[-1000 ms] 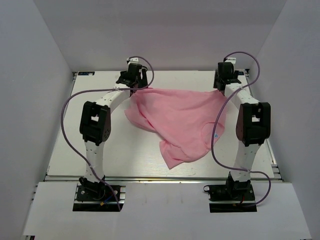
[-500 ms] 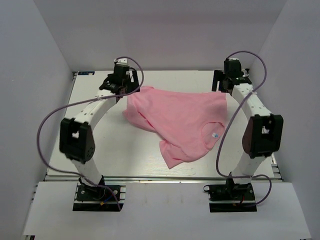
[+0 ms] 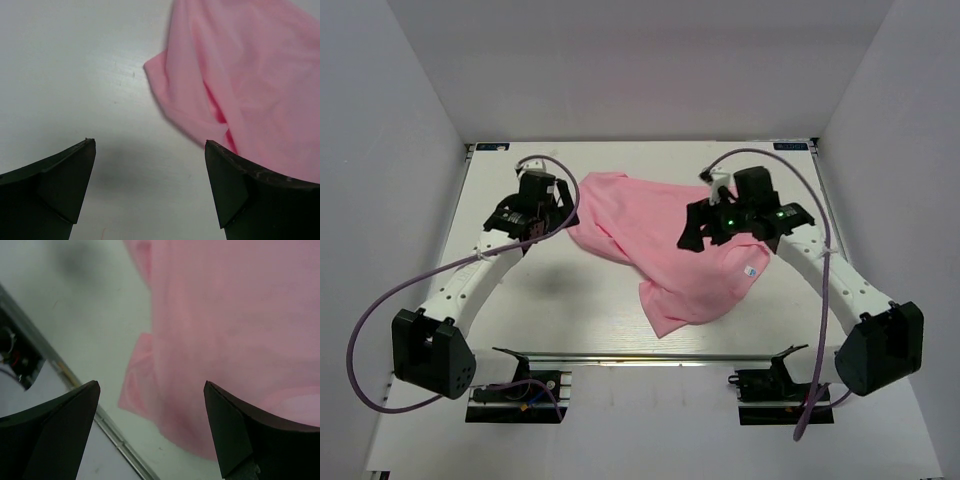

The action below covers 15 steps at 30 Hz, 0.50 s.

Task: Fold and stack the t-shirts
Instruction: Flatten out the tshirt

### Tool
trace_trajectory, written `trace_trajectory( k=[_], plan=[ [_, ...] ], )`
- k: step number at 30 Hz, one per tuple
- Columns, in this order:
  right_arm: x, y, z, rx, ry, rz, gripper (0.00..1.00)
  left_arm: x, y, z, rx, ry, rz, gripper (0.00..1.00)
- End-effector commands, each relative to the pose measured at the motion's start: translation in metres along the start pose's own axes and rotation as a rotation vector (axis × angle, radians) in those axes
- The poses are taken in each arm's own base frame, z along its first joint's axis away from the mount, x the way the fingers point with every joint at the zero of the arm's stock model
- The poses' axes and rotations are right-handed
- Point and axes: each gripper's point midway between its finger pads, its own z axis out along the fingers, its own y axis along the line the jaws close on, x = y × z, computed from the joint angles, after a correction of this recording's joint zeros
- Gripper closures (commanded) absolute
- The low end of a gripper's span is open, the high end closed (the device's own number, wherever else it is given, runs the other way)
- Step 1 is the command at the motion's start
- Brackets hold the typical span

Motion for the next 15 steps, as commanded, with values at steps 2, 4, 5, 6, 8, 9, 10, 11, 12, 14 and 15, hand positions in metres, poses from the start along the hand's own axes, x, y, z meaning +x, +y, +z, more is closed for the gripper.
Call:
trace_trajectory(
  k=[2, 4, 5, 6, 8, 9, 10, 11, 12, 14, 15],
  plan=[
    [0.035, 0.078, 0.018, -0.272, 0.121, -0.078, 0.10, 0.036, 0.009, -0.006, 0.012, 0.090, -0.029, 0.00],
    [0.052, 0.102, 0.030, -0.326, 0.186, -0.118, 0.10, 0.041, 0.011, -0.008, 0.006, 0.101, -0.036, 0.00],
    [0.063, 0.118, 0.033, -0.352, 0.215, -0.150, 0.10, 0.044, 0.014, -0.007, -0.008, 0.104, -0.042, 0.00],
    [0.067, 0.121, 0.038, -0.349, 0.230, -0.160, 0.10, 0.047, 0.016, -0.008, -0.014, 0.115, -0.038, 0.00],
    [0.094, 0.133, 0.045, -0.334, 0.298, -0.201, 0.10, 0.046, 0.018, -0.007, -0.033, 0.117, -0.034, 0.00],
    [0.104, 0.135, 0.048, -0.323, 0.324, -0.213, 0.10, 0.046, 0.018, -0.007, -0.033, 0.117, -0.034, 0.00],
    [0.110, 0.135, 0.050, -0.308, 0.331, -0.215, 0.10, 0.046, 0.018, -0.007, -0.033, 0.117, -0.034, 0.00],
    [0.115, 0.123, 0.052, -0.233, 0.327, -0.212, 0.10, 0.048, 0.019, -0.004, -0.038, 0.126, -0.031, 0.00],
    [0.129, 0.123, 0.054, -0.216, 0.343, -0.230, 0.10, 0.049, 0.017, -0.005, -0.028, 0.131, -0.032, 0.00],
    [0.132, 0.103, 0.061, -0.079, 0.314, -0.230, 0.10, 0.049, 0.017, -0.005, -0.028, 0.131, -0.032, 0.00],
    [0.140, 0.104, 0.062, -0.059, 0.325, -0.243, 0.10, 0.050, 0.016, -0.005, -0.020, 0.136, -0.032, 0.00]
  ],
)
